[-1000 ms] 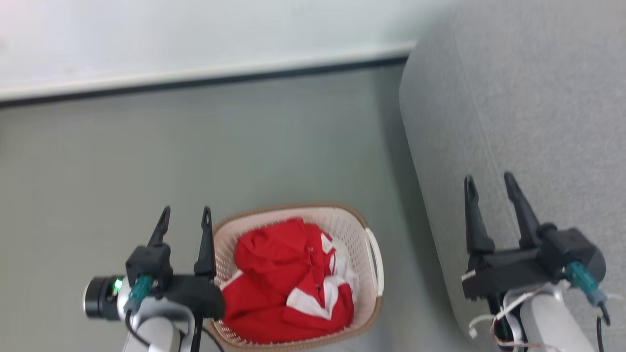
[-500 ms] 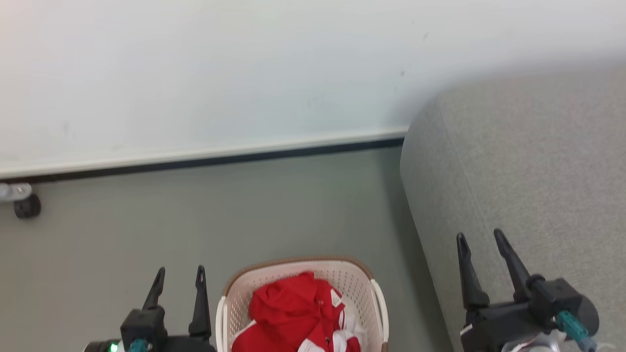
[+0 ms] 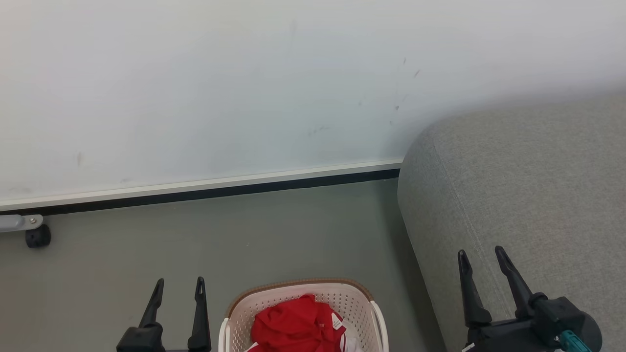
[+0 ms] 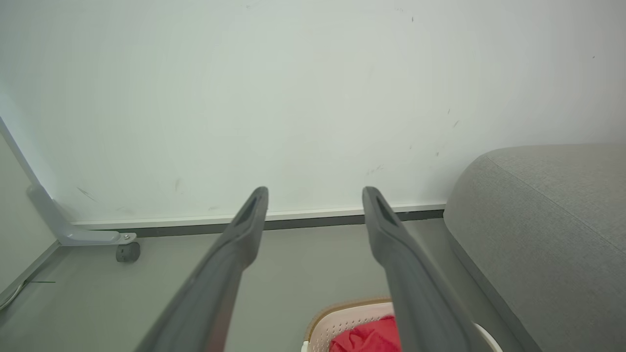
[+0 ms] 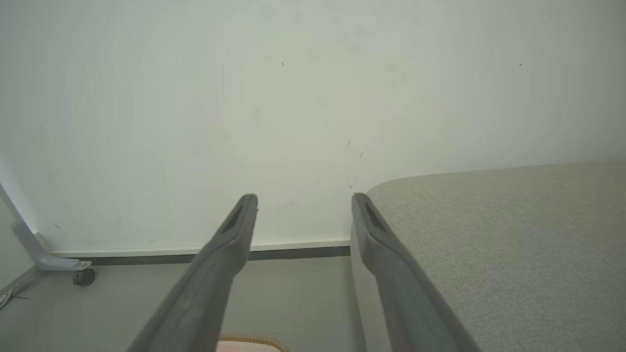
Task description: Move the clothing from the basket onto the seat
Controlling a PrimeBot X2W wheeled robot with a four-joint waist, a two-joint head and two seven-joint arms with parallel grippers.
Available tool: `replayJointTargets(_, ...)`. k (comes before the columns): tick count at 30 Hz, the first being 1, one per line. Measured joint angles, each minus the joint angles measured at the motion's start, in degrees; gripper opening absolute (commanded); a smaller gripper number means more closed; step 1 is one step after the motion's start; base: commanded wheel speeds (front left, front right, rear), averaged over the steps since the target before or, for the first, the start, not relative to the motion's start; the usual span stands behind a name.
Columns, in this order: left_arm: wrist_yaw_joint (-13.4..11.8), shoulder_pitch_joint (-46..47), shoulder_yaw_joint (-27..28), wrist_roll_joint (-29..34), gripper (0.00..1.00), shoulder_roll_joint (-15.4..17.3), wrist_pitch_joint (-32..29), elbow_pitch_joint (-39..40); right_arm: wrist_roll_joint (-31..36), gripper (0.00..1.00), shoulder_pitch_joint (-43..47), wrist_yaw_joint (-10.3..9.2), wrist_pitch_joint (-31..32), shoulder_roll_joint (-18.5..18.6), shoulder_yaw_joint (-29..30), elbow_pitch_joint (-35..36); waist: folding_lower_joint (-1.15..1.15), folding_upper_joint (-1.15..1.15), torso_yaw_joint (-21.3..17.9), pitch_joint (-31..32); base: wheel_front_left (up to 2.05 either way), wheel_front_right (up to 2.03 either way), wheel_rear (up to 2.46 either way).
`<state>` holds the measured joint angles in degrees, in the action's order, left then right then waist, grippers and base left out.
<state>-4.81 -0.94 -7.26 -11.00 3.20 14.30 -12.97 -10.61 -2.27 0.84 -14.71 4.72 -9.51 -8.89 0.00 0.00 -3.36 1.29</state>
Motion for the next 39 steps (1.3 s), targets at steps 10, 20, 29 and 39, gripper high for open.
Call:
replayJointTargets(10, 0.0, -1.0, 0.3, 0.1, 1.00, 0.2, 0.0, 1.9, 0.0, 1.00, 0.6, 0.18, 0.0, 0.0, 0.0, 1.0, 0.01, 0.00, -0.2, -0.2, 0.00, 0.00, 0.00)
replayJointTargets(20, -0.1, -1.9, 0.6, 0.3, 1.00, 0.4, 0.0, 3.2, 0.0, 1.00, 0.8, 0.18, 0.0, 0.0, 0.0, 1.9, 0.01, 0.00, -0.3, -0.9, 0.00, 0.00, 0.00)
replayJointTargets(29, 0.3, -1.5, -1.0, 1.5, 1.00, 0.6, 0.0, 4.4, 0.1, 1.00, 0.5, 0.18, 0.0, 1.2, 1.1, 4.2, 0.01, 0.00, -0.5, -4.4, 0.00, 0.00, 0.00)
replayJointTargets(39, 1.4, 4.3, -4.4, 4.9, 1.00, 1.8, -0.7, 0.0, 0.1, 1.00, -3.4, 0.08, 0.0, 1.6, 3.0, 6.9, 0.01, 0.00, -1.3, -11.5, 0.00, 0.00, 0.00)
